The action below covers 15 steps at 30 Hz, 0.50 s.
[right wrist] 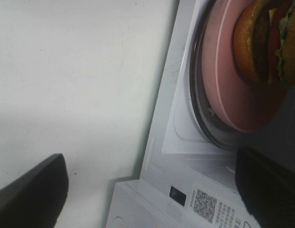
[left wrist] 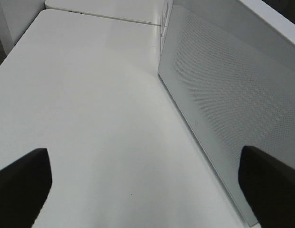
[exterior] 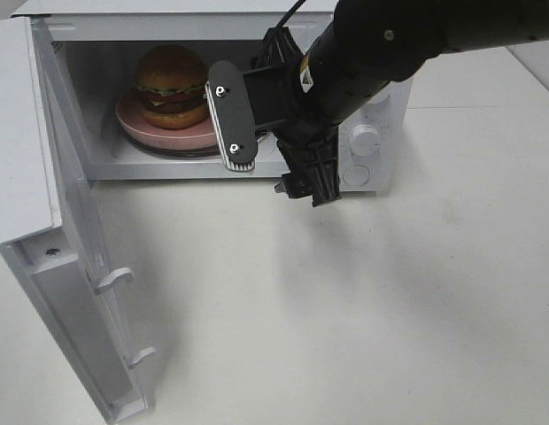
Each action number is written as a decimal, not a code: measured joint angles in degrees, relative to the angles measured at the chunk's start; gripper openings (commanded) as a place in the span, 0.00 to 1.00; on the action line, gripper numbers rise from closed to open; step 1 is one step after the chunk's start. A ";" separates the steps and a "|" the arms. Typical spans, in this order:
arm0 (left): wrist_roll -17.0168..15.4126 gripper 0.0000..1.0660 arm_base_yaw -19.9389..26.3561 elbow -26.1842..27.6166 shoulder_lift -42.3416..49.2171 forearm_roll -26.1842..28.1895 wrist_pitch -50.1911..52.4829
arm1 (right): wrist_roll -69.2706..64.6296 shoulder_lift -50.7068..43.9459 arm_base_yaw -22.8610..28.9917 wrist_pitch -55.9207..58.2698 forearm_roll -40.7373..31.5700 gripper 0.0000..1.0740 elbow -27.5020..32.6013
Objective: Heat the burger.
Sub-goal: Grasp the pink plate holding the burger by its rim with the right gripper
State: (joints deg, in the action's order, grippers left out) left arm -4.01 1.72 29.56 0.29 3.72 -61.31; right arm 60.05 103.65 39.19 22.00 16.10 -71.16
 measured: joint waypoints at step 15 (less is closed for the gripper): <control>0.00 0.94 0.00 0.00 0.00 0.00 0.00 | -0.86 11.57 0.00 0.11 0.00 0.82 -12.15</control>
State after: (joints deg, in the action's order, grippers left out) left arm -4.01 1.72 29.56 0.29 3.72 -61.31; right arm 59.19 115.22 39.19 22.12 16.10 -83.31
